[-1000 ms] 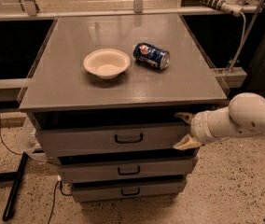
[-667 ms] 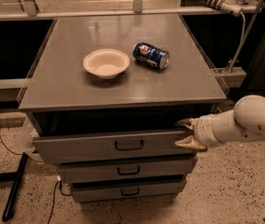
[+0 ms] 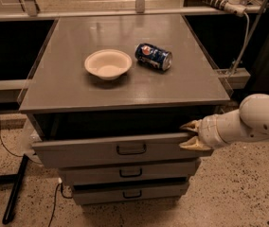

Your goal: Open top drawer

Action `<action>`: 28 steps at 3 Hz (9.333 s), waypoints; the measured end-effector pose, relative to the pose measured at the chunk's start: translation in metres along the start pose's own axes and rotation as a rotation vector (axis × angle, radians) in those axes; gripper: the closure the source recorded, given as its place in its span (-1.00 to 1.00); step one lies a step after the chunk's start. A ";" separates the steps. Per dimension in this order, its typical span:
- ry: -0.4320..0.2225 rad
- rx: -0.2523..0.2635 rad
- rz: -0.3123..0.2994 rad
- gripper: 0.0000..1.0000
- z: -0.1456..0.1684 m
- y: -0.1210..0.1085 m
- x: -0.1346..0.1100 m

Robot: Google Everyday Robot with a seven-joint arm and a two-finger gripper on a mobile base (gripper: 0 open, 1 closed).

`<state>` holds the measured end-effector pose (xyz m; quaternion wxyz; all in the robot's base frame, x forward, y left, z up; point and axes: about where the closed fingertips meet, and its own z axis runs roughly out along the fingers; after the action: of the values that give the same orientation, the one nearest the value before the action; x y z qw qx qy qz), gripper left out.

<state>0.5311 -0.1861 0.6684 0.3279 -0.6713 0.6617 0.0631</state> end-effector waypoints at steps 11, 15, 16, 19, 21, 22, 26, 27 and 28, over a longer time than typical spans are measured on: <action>-0.069 -0.061 0.031 0.18 -0.029 0.041 0.005; -0.093 -0.107 0.060 0.67 -0.030 0.052 0.010; -0.093 -0.107 0.060 1.00 -0.035 0.050 0.007; -0.126 -0.111 0.049 1.00 -0.043 0.063 -0.008; -0.127 -0.111 0.049 0.16 -0.043 0.063 -0.008; -0.127 -0.111 0.049 -0.30 -0.043 0.063 -0.008; -0.124 -0.139 0.053 -0.16 -0.030 0.071 -0.006; -0.140 -0.147 0.072 0.29 -0.033 0.079 0.001; -0.140 -0.147 0.072 0.77 -0.036 0.077 -0.002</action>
Offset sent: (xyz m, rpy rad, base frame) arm 0.0000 0.0000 0.0000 0.0000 0.0000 0.0001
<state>0.4465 -0.1967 0.6699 0.3205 -0.6632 0.6547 0.1700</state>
